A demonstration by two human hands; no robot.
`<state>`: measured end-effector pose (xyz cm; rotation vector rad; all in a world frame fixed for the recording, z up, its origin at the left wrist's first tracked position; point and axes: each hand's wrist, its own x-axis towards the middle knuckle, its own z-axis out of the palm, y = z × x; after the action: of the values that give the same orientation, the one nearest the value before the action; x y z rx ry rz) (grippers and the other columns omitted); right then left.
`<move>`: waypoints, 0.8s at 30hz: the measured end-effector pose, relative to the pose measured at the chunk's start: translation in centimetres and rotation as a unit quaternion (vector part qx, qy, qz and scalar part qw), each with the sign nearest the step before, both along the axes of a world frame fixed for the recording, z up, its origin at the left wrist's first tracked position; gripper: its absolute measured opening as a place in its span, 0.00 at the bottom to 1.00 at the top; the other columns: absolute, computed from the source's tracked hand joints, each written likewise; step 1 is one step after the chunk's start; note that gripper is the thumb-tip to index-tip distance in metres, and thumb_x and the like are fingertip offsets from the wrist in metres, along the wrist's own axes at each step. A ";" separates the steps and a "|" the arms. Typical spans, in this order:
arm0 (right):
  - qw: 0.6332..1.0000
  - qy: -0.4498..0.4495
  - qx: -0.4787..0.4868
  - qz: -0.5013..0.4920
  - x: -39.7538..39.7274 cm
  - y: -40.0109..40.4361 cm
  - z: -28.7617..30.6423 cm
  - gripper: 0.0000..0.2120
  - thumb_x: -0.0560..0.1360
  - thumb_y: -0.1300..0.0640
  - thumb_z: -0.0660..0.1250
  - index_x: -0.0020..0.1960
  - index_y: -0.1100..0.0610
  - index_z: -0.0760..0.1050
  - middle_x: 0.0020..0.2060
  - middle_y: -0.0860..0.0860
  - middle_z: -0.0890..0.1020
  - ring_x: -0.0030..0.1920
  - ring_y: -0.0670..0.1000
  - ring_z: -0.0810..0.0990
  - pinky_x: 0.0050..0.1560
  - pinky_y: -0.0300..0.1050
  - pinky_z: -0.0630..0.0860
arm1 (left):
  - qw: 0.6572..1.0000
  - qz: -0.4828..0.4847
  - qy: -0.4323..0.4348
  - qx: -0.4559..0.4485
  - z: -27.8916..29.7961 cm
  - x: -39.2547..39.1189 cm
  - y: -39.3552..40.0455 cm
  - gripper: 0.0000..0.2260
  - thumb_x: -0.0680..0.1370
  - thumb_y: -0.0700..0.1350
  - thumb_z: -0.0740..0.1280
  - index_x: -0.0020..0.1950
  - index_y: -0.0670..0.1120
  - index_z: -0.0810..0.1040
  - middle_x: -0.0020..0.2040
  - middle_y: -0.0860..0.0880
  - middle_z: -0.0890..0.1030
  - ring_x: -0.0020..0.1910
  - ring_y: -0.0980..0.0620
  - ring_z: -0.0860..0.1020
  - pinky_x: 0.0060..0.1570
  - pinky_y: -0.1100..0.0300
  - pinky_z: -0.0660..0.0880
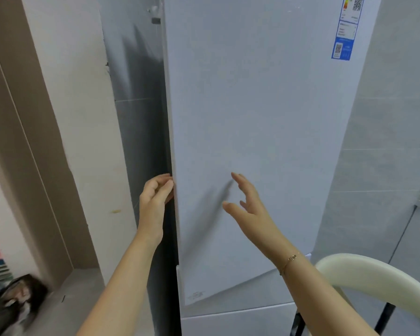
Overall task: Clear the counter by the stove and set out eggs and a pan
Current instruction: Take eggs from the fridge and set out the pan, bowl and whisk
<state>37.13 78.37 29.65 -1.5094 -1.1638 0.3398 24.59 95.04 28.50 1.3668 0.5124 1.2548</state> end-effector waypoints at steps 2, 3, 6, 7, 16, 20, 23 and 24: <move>0.995 -0.091 0.021 -0.039 -0.9 -1.7 0.0 0.30 0.79 0.54 0.62 0.75 0.38 0.53 0.75 0.34 0.48 0.75 0.35 0.47 0.75 0.43 0.54 | 0.999 -0.009 0.013 0.043 0.8 -0.7 -1.2 0.06 0.76 0.46 0.66 0.49 0.47 0.81 0.61 0.48 0.79 0.60 0.48 0.77 0.63 0.49 0.73; 0.988 -0.139 0.033 -0.058 -1.5 -2.5 -0.1 0.30 0.79 0.54 0.62 0.75 0.38 0.51 0.75 0.34 0.46 0.75 0.35 0.45 0.73 0.40 0.53 | 0.998 -0.017 0.019 0.059 1.1 -1.1 -1.9 0.06 0.76 0.46 0.67 0.48 0.46 0.81 0.60 0.49 0.79 0.60 0.48 0.77 0.63 0.48 0.73; 0.975 -0.199 0.054 -0.086 -3.4 -5.0 -0.8 0.31 0.79 0.50 0.62 0.73 0.35 0.47 0.75 0.32 0.44 0.74 0.34 0.43 0.68 0.31 0.51 | 0.994 -0.066 0.020 0.089 2.0 -2.1 -4.2 0.11 0.75 0.45 0.69 0.56 0.44 0.79 0.57 0.46 0.82 0.58 0.46 0.79 0.63 0.46 0.74; 0.975 -0.196 0.052 -0.089 -3.9 -5.6 -1.2 0.32 0.78 0.48 0.62 0.73 0.33 0.46 0.75 0.32 0.43 0.74 0.33 0.43 0.66 0.27 0.50 | 0.992 -0.077 0.020 0.095 2.2 -2.4 -5.0 0.15 0.74 0.44 0.70 0.60 0.44 0.78 0.56 0.45 0.82 0.58 0.46 0.79 0.61 0.49 0.75; 0.975 -0.149 0.069 -0.149 -5.9 -10.9 -3.7 0.42 0.72 0.37 0.66 0.76 0.38 0.43 0.75 0.31 0.43 0.75 0.34 0.43 0.68 0.25 0.47 | 0.973 -0.164 0.057 0.151 2.6 -1.9 -13.3 0.14 0.68 0.46 0.72 0.53 0.50 0.81 0.49 0.49 0.85 0.50 0.51 0.82 0.47 0.63 0.79; 0.952 -0.171 0.100 -0.233 -5.8 -13.3 -4.8 0.39 0.75 0.44 0.64 0.76 0.39 0.43 0.77 0.38 0.49 0.76 0.40 0.49 0.71 0.27 0.49 | 0.962 -0.199 0.036 0.184 3.0 -1.1 -16.8 0.10 0.66 0.48 0.73 0.47 0.56 0.84 0.46 0.53 0.85 0.46 0.53 0.83 0.46 0.61 0.80; 0.927 -0.198 0.124 -0.294 -5.3 -15.6 -5.4 0.34 0.78 0.45 0.60 0.78 0.44 0.45 0.77 0.45 0.58 0.76 0.45 0.57 0.73 0.41 0.60 | 0.946 -0.244 0.039 0.208 3.0 0.0 -18.8 0.11 0.70 0.44 0.72 0.52 0.48 0.83 0.49 0.48 0.84 0.48 0.48 0.83 0.49 0.54 0.81; 0.920 -0.197 0.132 -0.311 -5.1 -16.3 -5.7 0.32 0.79 0.44 0.58 0.78 0.47 0.47 0.76 0.47 0.61 0.75 0.47 0.61 0.72 0.47 0.64 | 0.943 -0.257 0.036 0.208 3.1 0.5 -19.4 0.12 0.70 0.42 0.73 0.52 0.44 0.82 0.49 0.47 0.84 0.48 0.47 0.83 0.50 0.53 0.81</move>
<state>32.07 62.08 23.98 -1.6516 -0.9144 -0.5561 25.09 75.65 31.57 1.7620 -0.0802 0.9058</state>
